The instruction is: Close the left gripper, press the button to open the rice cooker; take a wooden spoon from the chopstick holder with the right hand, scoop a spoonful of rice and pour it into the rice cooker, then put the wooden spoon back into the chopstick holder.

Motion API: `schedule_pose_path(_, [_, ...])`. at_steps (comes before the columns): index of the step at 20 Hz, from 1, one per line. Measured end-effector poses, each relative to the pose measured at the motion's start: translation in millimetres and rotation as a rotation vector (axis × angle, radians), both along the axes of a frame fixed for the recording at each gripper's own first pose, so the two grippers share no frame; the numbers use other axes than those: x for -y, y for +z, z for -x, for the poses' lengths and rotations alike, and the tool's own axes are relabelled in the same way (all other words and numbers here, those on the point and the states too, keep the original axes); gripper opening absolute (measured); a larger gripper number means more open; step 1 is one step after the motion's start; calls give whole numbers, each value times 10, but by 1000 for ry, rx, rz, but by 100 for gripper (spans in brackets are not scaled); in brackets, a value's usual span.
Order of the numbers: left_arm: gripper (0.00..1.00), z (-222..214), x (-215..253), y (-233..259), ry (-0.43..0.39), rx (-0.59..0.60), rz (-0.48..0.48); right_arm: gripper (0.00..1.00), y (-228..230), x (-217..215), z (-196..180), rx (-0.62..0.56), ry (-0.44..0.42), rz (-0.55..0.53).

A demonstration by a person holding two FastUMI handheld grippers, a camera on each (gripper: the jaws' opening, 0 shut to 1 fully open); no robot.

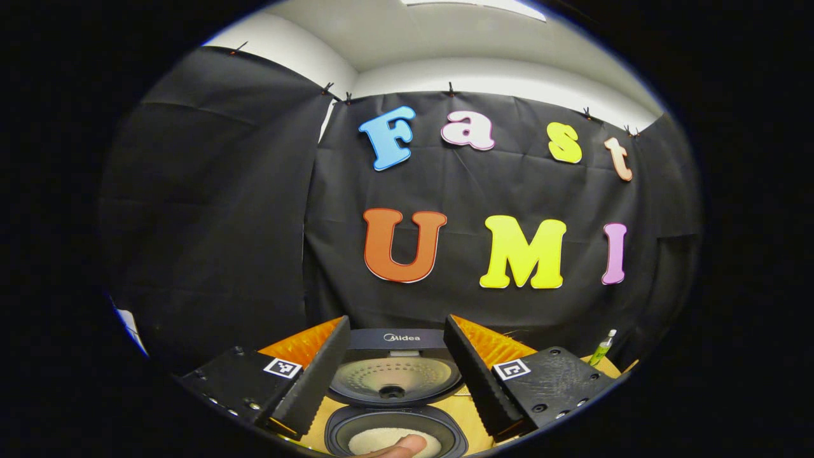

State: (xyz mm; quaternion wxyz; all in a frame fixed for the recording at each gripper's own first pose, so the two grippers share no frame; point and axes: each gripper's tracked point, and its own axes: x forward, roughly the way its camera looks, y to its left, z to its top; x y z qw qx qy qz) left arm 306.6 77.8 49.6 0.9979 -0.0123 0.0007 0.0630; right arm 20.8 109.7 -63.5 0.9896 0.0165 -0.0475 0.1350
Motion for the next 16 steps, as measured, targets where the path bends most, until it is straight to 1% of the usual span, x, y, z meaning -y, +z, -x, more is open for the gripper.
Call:
schedule_pose_path(1, [94, -129, -44, -42, 11, -23, 1, 100, -16, 33, -22, -1, -7, -4])
schedule_pose_path(2, [94, -203, -31, -70, 2, -37, 19, 100, -22, 54, -43, 0, -13, -5])
schedule_pose_path(3, [94, -281, -6, -41, -4, -36, 33, 100, -35, 62, -65, 1, -14, -3])
schedule_pose_path(5, [94, -450, -64, -21, 23, -22, 47, 100, -57, 52, -88, -3, -2, 1])
schedule_pose_path(6, [94, -526, -63, -60, 20, -33, 59, 100, -62, 45, -101, -5, 2, -1])
schedule_pose_path(7, [94, -573, -57, -169, 19, -72, 63, 100, -77, 47, -124, -9, 1, -2])
schedule_pose_path(8, [94, -583, -144, -233, 63, -88, 41, 100, -94, 57, -145, -12, -5, -2])
schedule_pose_path(9, [97, -602, -173, -256, 69, -84, 31, 99, -107, 64, -167, -15, -9, 1])
schedule_pose_path(12, [97, -600, -166, -246, 55, -56, 29, 100, -135, 84, -181, -26, -16, -7])
schedule_pose_path(13, [98, -575, -153, -241, 56, -60, 27, 100, -140, 91, -190, -31, -17, -13])
schedule_pose_path(16, [98, -451, -109, -316, 64, -68, 26, 100, -101, 120, -179, -37, -27, -20])
